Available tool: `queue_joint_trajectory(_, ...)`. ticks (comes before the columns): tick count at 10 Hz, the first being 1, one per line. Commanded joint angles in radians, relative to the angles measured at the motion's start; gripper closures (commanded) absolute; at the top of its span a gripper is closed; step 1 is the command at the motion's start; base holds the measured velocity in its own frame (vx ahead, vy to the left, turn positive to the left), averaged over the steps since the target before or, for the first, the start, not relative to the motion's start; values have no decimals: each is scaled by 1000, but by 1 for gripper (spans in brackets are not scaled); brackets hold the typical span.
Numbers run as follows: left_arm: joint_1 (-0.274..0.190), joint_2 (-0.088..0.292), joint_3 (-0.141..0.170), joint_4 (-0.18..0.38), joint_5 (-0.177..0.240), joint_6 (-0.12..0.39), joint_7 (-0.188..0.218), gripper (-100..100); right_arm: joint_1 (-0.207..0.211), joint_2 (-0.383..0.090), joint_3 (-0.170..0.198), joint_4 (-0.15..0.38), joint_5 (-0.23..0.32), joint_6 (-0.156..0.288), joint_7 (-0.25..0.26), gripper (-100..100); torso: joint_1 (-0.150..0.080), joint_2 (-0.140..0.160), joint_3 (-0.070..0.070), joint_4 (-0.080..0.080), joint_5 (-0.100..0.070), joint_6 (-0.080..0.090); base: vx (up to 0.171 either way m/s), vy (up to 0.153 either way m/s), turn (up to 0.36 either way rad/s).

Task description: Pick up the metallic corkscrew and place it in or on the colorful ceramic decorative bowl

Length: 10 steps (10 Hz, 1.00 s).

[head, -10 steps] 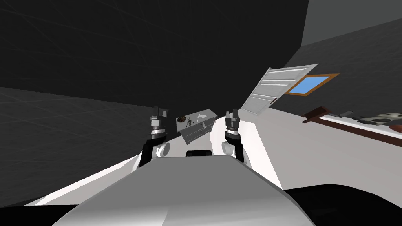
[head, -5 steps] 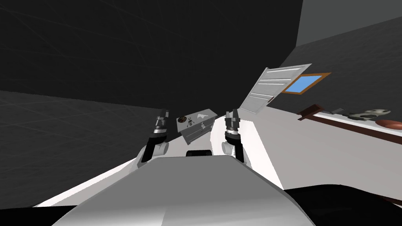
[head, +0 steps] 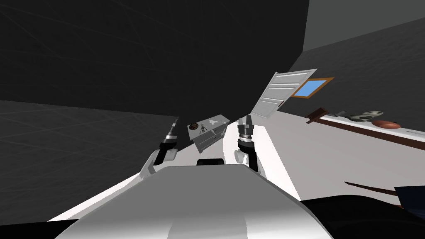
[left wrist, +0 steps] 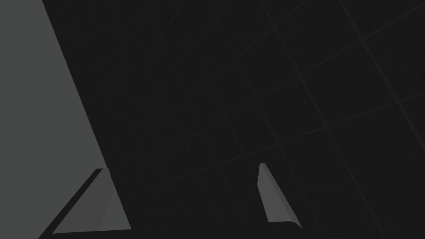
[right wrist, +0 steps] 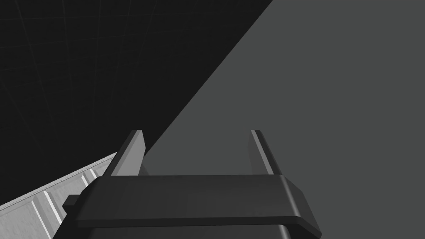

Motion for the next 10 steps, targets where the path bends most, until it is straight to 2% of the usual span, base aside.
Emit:
queue_joint_trajectory(1, -29, 18, 17, 50, -50, -1, -42, -100, 0, 0, 0, 0, 0, 0, 0, 0, 0, 0, 0, 0, 0, 0, -21, 120, -85)
queue_joint_trajectory(4, -79, 46, 43, 148, -136, -11, -115, -100, 0, 0, 0, 0, 0, 0, 0, 0, 0, -1, 0, 0, 0, 0, -31, 124, -110)
queue_joint_trajectory(7, -124, 76, 55, 244, -214, -24, -182, -100, 0, 0, 0, 0, 0, 0, 0, 0, -1, 0, 0, 0, 0, 0, -37, 108, -120)
queue_joint_trajectory(8, -124, 76, 55, 251, -214, -24, -182, -100, 0, 0, 0, 0, 0, 0, 0, 0, -1, -1, -1, 0, 0, 0, -9, 77, -57)
queue_joint_trajectory(10, -150, 100, 51, 314, -254, -35, -220, -100, 0, 0, 0, 0, 0, 0, 0, 0, -4, -2, -1, -1, -1, 0, -6, 55, -115)
